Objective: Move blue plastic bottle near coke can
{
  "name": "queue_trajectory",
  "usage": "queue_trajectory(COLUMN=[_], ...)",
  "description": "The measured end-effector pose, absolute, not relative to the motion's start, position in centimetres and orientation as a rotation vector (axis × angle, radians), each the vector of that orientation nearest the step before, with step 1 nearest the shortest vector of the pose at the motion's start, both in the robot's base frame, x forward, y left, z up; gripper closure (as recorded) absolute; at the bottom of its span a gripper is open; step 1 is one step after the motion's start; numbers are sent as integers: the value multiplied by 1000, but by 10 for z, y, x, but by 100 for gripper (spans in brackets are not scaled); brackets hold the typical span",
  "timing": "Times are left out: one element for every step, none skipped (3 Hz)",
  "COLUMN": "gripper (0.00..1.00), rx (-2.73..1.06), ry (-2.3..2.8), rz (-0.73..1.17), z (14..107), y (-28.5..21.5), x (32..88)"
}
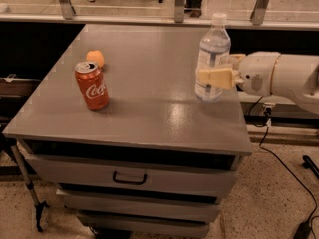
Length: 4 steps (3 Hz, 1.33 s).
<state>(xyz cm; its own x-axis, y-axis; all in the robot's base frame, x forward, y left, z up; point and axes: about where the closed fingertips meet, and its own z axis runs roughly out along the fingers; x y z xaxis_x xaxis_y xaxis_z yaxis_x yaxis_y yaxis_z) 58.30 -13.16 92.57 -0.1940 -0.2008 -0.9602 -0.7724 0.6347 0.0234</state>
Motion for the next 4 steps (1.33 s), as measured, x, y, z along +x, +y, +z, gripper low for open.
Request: queue_trajectory(gripper=[100, 100, 100, 100], rx=[-836, -837, -847, -864], ry=[1714, 1650, 1591, 1551], rz=[716, 776, 779, 755], z=[915, 922, 924, 914], y=[-97, -66, -41, -17], x=[532, 502, 493, 494])
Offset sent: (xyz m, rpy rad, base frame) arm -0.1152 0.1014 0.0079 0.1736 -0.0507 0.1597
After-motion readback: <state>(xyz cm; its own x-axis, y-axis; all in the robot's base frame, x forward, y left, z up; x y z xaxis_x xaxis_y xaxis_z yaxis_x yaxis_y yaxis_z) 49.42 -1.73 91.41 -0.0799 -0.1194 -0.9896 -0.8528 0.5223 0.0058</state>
